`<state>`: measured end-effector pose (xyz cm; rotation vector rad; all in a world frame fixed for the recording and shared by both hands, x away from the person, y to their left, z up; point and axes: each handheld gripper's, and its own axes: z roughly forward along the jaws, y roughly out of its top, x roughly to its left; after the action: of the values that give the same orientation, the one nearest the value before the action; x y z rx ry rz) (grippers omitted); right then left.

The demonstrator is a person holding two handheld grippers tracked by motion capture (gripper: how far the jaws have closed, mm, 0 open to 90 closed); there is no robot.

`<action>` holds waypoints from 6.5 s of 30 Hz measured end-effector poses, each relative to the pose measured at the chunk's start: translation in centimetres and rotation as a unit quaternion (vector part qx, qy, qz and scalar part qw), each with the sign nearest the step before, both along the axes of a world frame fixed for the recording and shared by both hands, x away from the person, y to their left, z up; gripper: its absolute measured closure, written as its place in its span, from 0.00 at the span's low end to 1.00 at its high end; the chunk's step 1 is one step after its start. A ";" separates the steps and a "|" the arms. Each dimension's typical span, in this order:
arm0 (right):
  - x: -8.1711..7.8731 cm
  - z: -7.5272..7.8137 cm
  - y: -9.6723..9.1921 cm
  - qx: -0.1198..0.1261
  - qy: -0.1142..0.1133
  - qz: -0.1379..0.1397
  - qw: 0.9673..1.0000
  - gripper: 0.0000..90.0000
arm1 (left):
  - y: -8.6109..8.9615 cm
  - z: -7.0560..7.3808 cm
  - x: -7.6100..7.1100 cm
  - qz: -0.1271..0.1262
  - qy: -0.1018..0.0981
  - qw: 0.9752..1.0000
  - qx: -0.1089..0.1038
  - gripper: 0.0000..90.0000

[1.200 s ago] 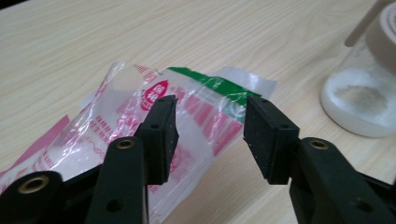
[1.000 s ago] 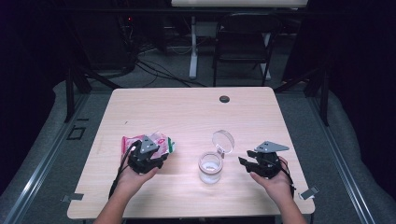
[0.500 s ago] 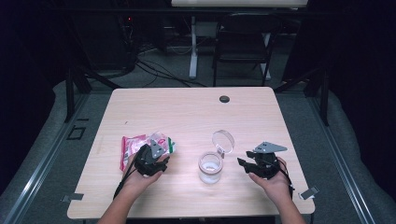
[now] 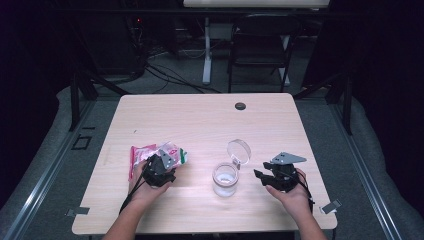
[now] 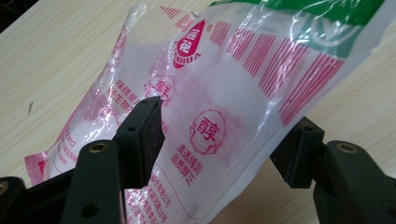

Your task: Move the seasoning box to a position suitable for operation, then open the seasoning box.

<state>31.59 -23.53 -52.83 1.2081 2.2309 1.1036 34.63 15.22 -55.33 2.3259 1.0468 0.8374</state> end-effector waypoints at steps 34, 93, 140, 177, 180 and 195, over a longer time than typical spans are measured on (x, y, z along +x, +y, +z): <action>0.1 -0.3 0.0 0.001 0.008 0.002 1.000 0.58 | 2.1 -1.0 1.6 0.040 0.019 0.998 -0.039 0.91; -0.4 -0.3 -0.7 0.017 0.002 -0.010 1.000 0.58 | 11.6 7.9 -0.4 0.126 -0.084 0.965 -0.212 1.00; -1.9 -0.1 -2.3 0.020 -0.011 -0.033 0.999 0.58 | -2.5 8.8 -3.4 -0.177 -0.002 0.957 -0.230 1.00; -5.2 8.9 2.1 0.083 -0.088 0.105 0.987 0.74 | 0.4 5.9 -7.1 -0.169 0.045 0.951 -0.256 1.00; -5.2 9.0 2.8 0.082 -0.088 0.118 0.986 0.74 | 0.6 5.8 -7.2 -0.166 0.046 0.952 -0.252 1.00; -4.4 8.7 7.4 0.065 -0.075 0.178 0.979 0.75 | 1.1 5.1 -7.6 -0.157 0.057 0.951 -0.260 1.00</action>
<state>27.19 -16.15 -44.14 0.7548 2.3418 1.4425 27.07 16.28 -50.21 2.0195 0.7898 0.2634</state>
